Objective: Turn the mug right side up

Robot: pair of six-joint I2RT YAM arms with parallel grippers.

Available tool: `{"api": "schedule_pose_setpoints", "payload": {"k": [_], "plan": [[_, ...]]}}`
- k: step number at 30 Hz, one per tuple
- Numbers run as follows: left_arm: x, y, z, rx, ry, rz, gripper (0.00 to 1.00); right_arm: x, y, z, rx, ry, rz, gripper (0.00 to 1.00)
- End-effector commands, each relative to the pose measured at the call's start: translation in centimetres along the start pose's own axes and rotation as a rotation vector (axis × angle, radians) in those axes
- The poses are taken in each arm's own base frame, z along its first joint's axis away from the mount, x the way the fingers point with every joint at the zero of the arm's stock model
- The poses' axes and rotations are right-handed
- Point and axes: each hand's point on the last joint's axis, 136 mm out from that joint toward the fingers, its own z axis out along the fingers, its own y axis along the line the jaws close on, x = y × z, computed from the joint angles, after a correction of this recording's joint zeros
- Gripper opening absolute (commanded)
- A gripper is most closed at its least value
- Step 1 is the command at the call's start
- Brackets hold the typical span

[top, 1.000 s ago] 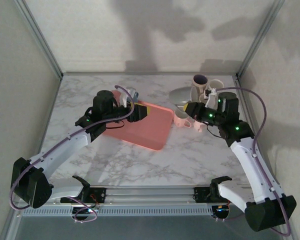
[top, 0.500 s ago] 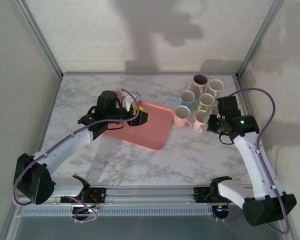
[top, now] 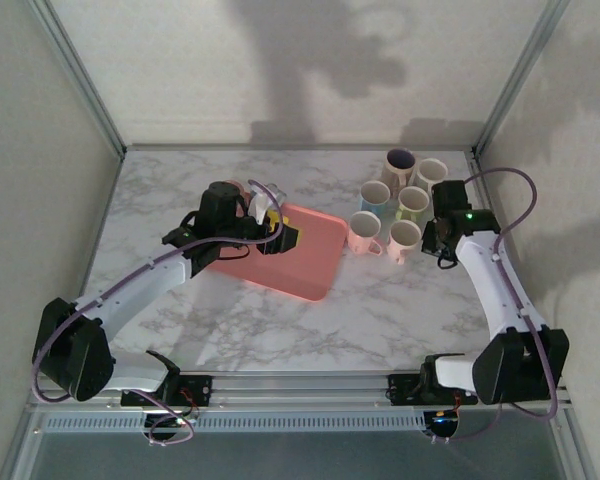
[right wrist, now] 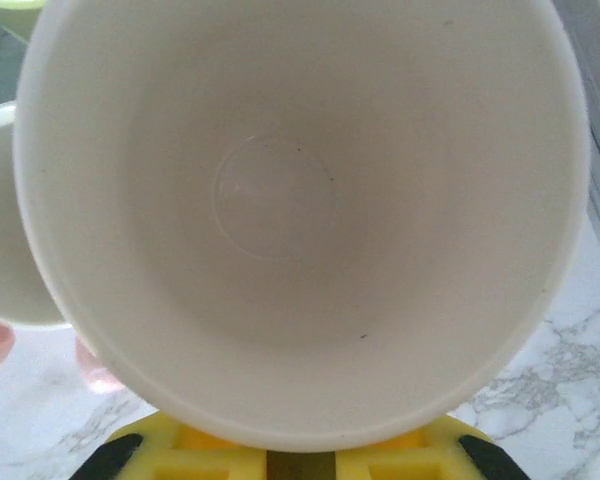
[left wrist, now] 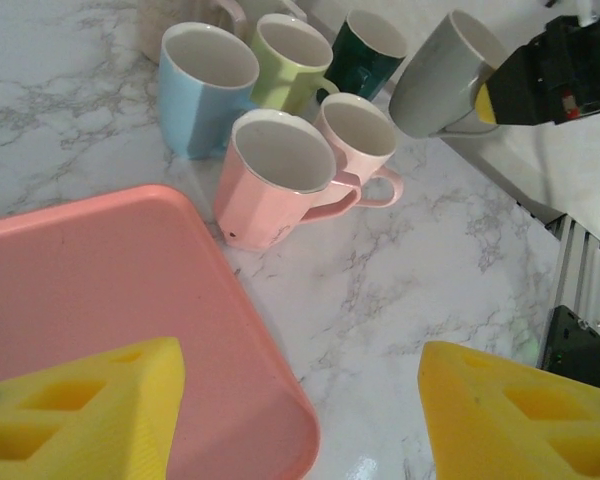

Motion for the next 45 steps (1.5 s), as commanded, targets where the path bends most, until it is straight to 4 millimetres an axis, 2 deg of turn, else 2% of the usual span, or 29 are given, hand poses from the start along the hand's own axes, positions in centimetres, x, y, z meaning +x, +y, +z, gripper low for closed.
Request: {"api": "schedule_pose_setpoints", "payload": {"k": [1,10,21,25,33,36,39,45], "plan": [[-0.8,-0.1,0.0,0.007,-0.005,0.033,0.64,-1.5,0.0,1.4,0.011,-0.051,0.010,0.00],[0.0,0.6,0.7,-0.007,0.019,0.025,0.64,-0.9,0.5,4.6,0.025,-0.014,-0.009,0.00],[0.4,1.1,1.0,-0.020,0.039,0.022,0.65,-0.2,1.1,7.2,0.034,0.026,-0.028,0.05],[0.7,1.2,1.1,-0.022,0.048,0.018,0.65,0.2,1.2,7.8,0.033,0.041,-0.032,0.09],[0.9,1.2,0.9,-0.029,0.048,0.019,0.65,1.2,1.4,8.4,0.018,0.067,-0.037,0.26],[0.8,1.4,0.7,-0.045,0.041,0.015,0.65,1.6,1.4,7.9,0.005,0.073,-0.030,0.33],[0.6,1.7,0.5,-0.070,0.034,-0.005,0.65,1.8,1.1,6.5,-0.010,0.069,-0.016,0.39],[-0.1,2.1,-0.2,-0.124,0.008,-0.041,0.65,2.1,1.0,0.7,-0.118,0.023,-0.002,0.48]]}}
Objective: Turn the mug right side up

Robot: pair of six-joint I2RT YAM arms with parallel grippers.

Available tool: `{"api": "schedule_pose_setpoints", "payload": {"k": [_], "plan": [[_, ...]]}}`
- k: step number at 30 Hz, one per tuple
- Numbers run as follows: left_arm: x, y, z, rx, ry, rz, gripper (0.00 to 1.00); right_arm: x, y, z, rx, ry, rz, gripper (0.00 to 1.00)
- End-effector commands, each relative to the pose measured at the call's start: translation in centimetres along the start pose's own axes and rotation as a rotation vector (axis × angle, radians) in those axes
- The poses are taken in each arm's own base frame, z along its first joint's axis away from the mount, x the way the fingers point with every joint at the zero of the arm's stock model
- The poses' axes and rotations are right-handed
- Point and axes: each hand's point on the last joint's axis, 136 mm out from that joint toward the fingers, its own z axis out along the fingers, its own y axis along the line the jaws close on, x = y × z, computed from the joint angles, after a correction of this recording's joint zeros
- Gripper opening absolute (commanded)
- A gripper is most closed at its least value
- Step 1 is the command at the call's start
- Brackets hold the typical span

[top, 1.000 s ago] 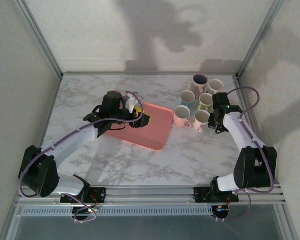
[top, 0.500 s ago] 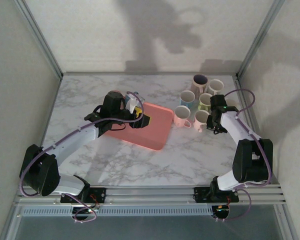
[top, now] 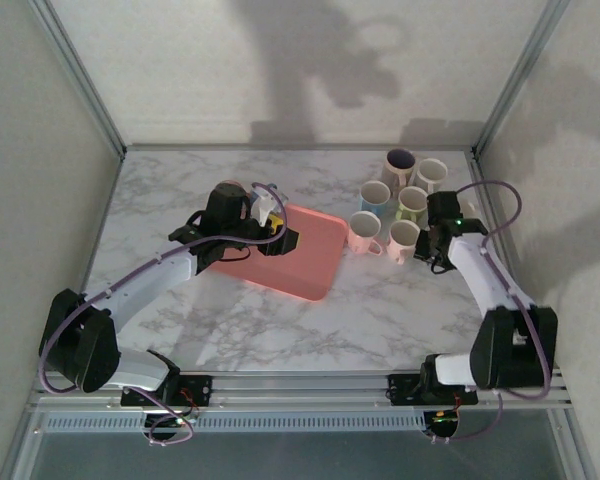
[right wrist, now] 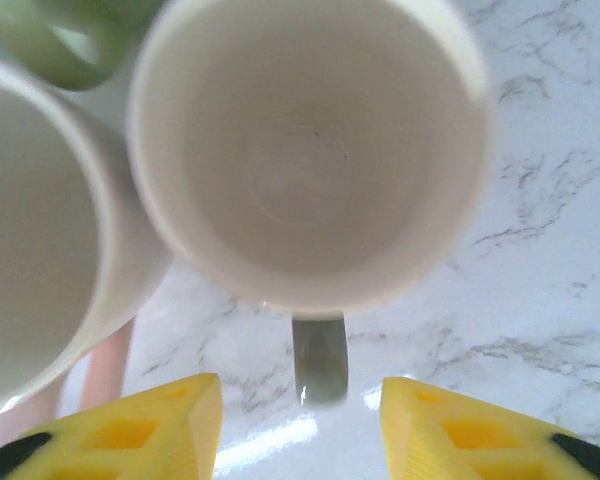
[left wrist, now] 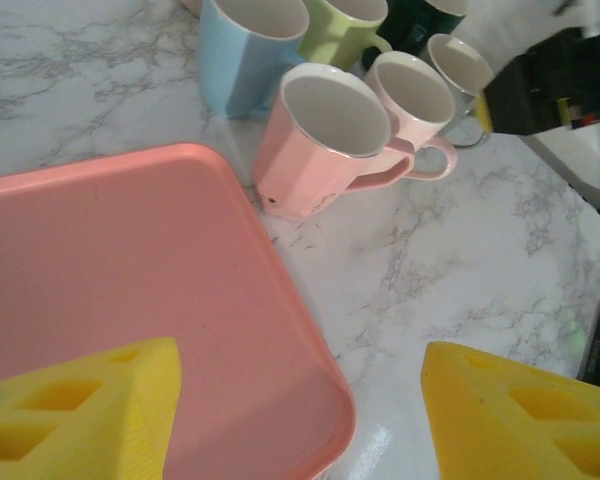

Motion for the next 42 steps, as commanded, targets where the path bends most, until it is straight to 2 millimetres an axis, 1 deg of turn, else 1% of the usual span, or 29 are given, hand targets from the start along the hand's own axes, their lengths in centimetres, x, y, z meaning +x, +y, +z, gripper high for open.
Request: {"api": "schedule_pose_setpoints", "payload": {"k": [1,4,8,13,16,18,22,27,32,33,35,38,40,42], "plan": [[-1.8,0.2,-1.4,-0.056,-0.058,-0.021,0.65,0.8,0.1,-4.0,-0.080,-0.009,-0.002,0.50],[-1.7,1.0,-1.6,-0.101,-0.057,-0.052,0.64,1.2,1.1,-6.6,-0.187,-0.036,-0.054,0.53],[-1.4,1.7,-1.8,-0.140,-0.057,-0.076,0.64,1.9,3.4,-8.8,-0.351,-0.053,-0.135,0.54],[-1.5,2.3,-2.2,-0.181,-0.059,-0.087,0.63,2.0,5.0,-9.9,-0.458,-0.053,-0.169,0.55],[-1.3,3.3,-2.5,-0.233,-0.048,-0.101,0.63,2.0,6.1,-10.3,-0.515,-0.032,-0.173,0.55],[-1.0,4.9,-3.1,-0.309,-0.037,-0.130,0.63,2.0,6.9,-10.6,-0.564,-0.014,-0.176,0.55],[-0.2,8.9,-5.2,-0.452,-0.026,-0.210,0.62,2.3,9.0,-11.2,-0.622,0.024,-0.216,0.55],[0.3,13.4,-7.9,-0.586,-0.038,-0.298,0.64,2.2,11.7,-11.3,-0.612,0.050,-0.304,0.57],[0.6,18.0,-10.1,-0.667,-0.024,-0.324,0.66,1.9,14.5,-11.0,-0.625,0.066,-0.360,0.58],[0.5,18.8,-10.5,-0.664,-0.027,-0.316,0.66,1.9,15.0,-10.9,-0.638,0.072,-0.368,0.58],[0.2,19.7,-10.8,-0.623,-0.025,-0.266,0.66,1.9,15.7,-10.9,-0.660,0.082,-0.384,0.59],[0.0,21.1,-11.1,-0.577,0.016,-0.156,0.66,1.8,16.4,-10.7,-0.683,0.080,-0.399,0.59],[0.6,21.6,-11.0,-0.524,0.073,-0.054,0.64,1.8,16.6,-10.7,-0.694,0.078,-0.406,0.59],[2.0,22.2,-11.0,-0.472,0.155,0.050,0.62,1.7,16.8,-10.6,-0.700,0.075,-0.417,0.60]]}}
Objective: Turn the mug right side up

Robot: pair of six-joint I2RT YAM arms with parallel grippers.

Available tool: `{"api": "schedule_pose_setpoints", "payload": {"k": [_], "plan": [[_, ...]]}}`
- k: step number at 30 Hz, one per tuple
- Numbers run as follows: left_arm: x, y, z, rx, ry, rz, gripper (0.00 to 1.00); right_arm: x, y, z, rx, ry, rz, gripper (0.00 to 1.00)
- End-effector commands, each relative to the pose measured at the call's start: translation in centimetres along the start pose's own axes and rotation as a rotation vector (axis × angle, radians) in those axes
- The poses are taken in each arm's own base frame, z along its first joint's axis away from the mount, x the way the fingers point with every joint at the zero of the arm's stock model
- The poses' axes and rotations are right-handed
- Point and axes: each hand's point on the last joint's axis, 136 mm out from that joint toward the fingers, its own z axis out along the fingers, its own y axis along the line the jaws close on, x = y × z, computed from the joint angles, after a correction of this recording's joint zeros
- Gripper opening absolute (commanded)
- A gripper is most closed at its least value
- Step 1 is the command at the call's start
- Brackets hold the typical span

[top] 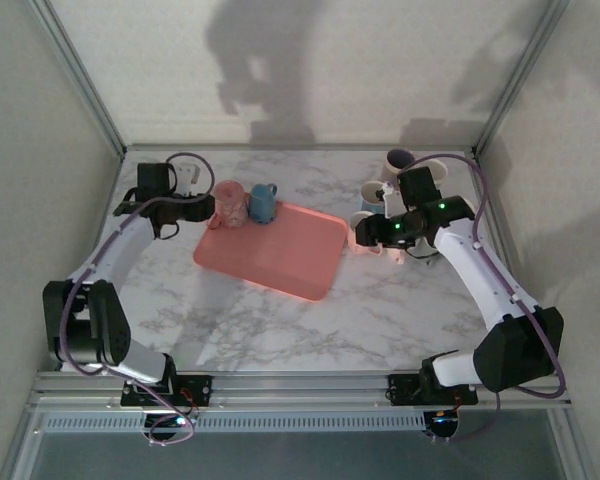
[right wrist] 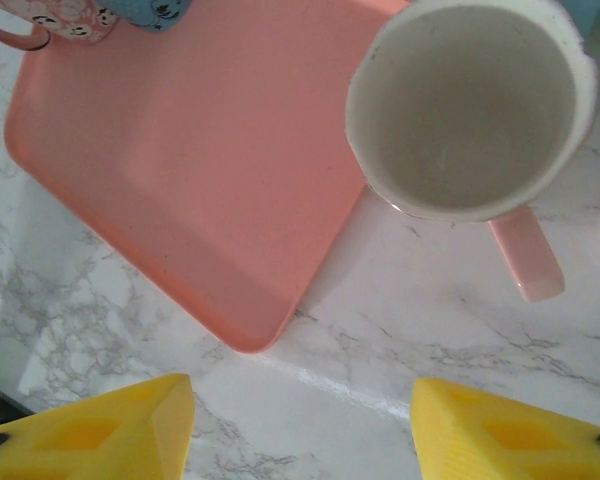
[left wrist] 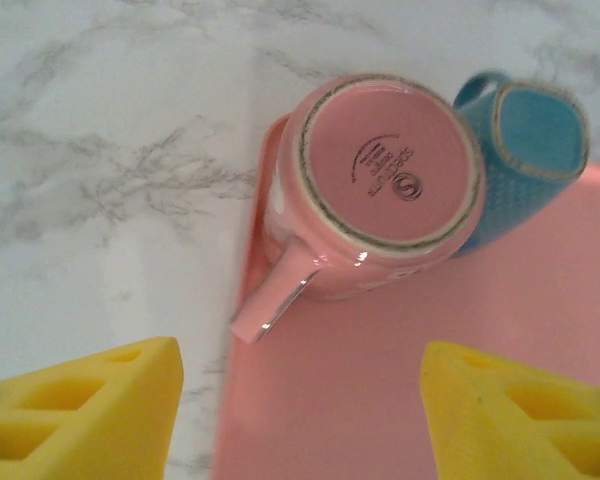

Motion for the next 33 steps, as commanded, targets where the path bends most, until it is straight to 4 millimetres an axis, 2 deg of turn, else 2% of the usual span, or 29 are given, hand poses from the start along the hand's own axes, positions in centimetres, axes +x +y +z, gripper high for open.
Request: {"api": "schedule_pose_setpoints", "payload": {"k": [1,4,9,14,17,21,26,33], "plan": [[1.0,-0.3,0.3,0.123,0.051,0.281,0.61,-1.1,1.2,-0.3,-0.041,-0.028,-0.052,0.60],[2.2,1.8,1.7,0.091,0.075,0.366,0.61,-1.1,1.3,0.0,-0.049,-0.017,-0.069,0.60],[4.3,2.4,4.1,0.128,0.107,0.513,0.61,-1.2,1.3,0.3,-0.056,0.001,-0.092,0.61],[4.2,1.9,5.9,0.176,0.088,0.521,0.59,-1.1,1.3,0.7,-0.063,0.011,-0.100,0.61],[4.6,1.1,6.5,0.196,0.082,0.616,0.59,-1.2,1.3,0.9,-0.071,0.016,-0.100,0.61],[3.8,1.5,7.3,0.177,0.073,0.627,0.60,-1.4,1.5,1.0,-0.079,0.014,-0.098,0.61],[4.1,1.7,8.7,0.173,0.118,0.663,0.59,-1.6,1.6,1.1,-0.087,0.016,-0.094,0.61],[4.0,1.3,10.0,0.191,0.113,0.678,0.52,-1.8,1.6,1.3,-0.087,0.023,-0.090,0.61]]}}
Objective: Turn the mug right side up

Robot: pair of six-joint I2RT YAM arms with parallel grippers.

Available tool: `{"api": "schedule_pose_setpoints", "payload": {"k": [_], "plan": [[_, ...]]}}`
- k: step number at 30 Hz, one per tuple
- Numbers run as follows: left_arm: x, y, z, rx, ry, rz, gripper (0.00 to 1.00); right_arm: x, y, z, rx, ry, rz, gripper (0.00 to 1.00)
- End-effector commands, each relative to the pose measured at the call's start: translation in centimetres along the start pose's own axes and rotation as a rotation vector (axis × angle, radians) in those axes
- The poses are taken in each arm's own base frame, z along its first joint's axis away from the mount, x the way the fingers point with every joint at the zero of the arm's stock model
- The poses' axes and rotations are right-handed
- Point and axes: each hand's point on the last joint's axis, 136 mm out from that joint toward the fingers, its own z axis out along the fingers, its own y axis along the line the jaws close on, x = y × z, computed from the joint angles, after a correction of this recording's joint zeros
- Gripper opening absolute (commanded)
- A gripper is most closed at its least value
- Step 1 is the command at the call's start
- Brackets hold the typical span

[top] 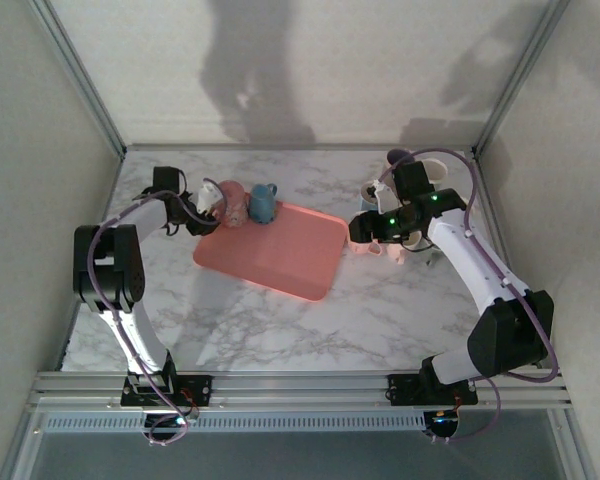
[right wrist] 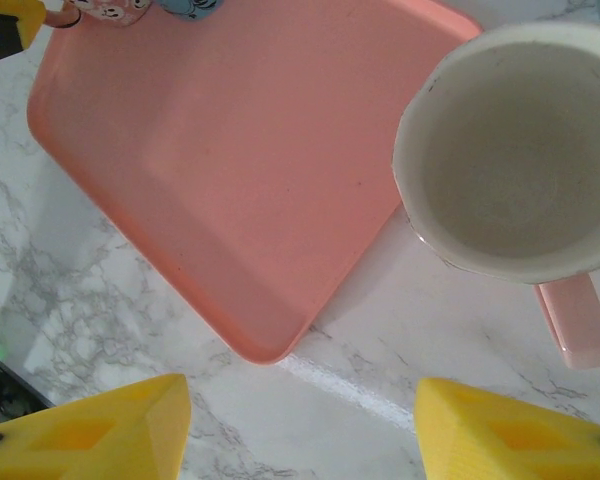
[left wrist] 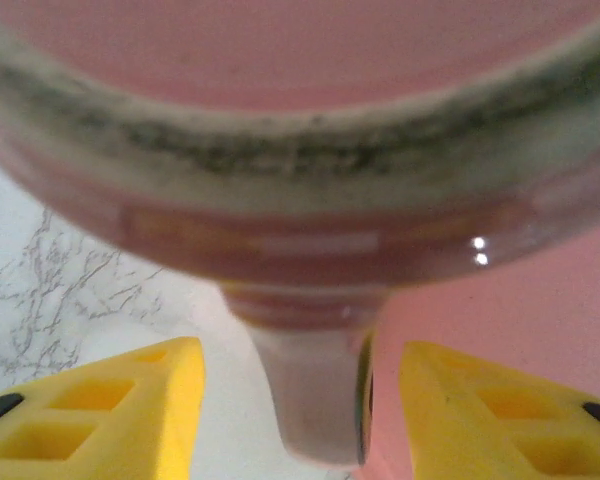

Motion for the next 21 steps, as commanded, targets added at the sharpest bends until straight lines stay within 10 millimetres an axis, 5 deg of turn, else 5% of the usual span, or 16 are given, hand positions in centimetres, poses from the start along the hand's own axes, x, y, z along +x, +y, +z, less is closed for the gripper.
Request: {"api": "schedule_pose_setpoints", "payload": {"k": [1,14,21], "plan": [[-1.3,0.3,0.4,-0.003,-0.020,0.044,0.51,-0.9,0.9,-0.2,-0.033,-0.011,-0.023,0.61],[-2.2,-0.3,0.3,0.017,-0.035,0.044,0.07,-1.2,1.2,0.0,-0.048,-0.012,-0.012,0.61],[-4.8,-0.7,-2.9,0.009,-0.107,-0.093,0.00,-0.9,1.5,-0.5,-0.059,-0.025,-0.001,0.61]]}}
